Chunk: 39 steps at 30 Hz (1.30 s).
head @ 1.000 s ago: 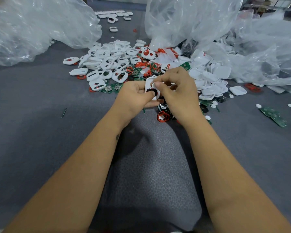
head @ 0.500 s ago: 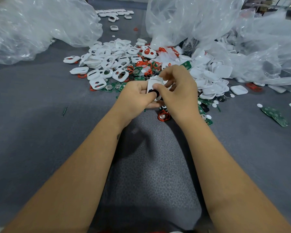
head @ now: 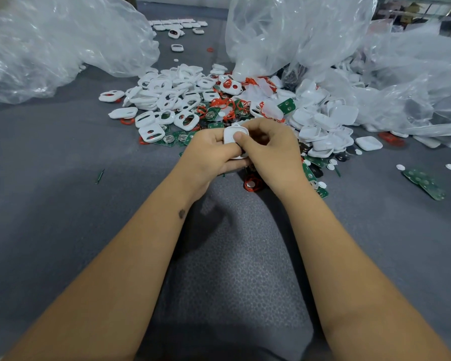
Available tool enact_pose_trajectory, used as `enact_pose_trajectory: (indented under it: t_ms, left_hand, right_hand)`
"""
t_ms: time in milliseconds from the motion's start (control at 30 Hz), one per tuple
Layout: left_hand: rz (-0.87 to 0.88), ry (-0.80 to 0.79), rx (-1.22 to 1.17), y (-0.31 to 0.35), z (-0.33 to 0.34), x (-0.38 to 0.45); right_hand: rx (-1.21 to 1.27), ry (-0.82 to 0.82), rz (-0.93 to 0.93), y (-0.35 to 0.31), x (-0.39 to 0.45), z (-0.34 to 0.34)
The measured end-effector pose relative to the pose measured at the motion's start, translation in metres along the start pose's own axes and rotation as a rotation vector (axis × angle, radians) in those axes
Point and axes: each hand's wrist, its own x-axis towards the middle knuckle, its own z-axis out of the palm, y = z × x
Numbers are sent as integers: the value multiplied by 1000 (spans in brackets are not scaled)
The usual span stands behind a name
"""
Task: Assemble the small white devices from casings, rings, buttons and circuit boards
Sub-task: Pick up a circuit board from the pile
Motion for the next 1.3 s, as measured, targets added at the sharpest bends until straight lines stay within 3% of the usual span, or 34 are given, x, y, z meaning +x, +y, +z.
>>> enact_pose_trajectory:
  t_ms: [267, 433, 567, 733, 800, 933, 1033, 1133, 1300]
  left_hand:
    - [-73, 247, -327, 9, -10, 6]
    - [-44, 351, -338, 8, -19, 8]
    - [-17, 374, -311, 8, -22, 9]
    - [4, 420, -367, 10, -28, 9]
    - [-1, 426, -359, 10, -27, 9]
    - [-9, 407, -329, 9, -25, 9]
    - [-17, 377, -326, 8, -25, 10]
    - [-43, 331, -333, 8, -22, 9]
    - [-89, 253, -342, 11, -16, 7]
  right_hand:
    - [7, 177, 8, -1, 0, -6]
    - [-99, 239, 110, 4, 4, -13]
    - [-251, 190, 77, 5, 4, -16]
    - [-630, -15, 72, 9, 4, -14]
    - [-644, -32, 76, 10, 4, -14]
    - [-558, 50, 9, 8, 3, -15]
    - [-168, 129, 25, 2, 3, -16]
    - [258, 95, 124, -2, 4, -18]
    - [506, 60, 192, 1, 6, -19]
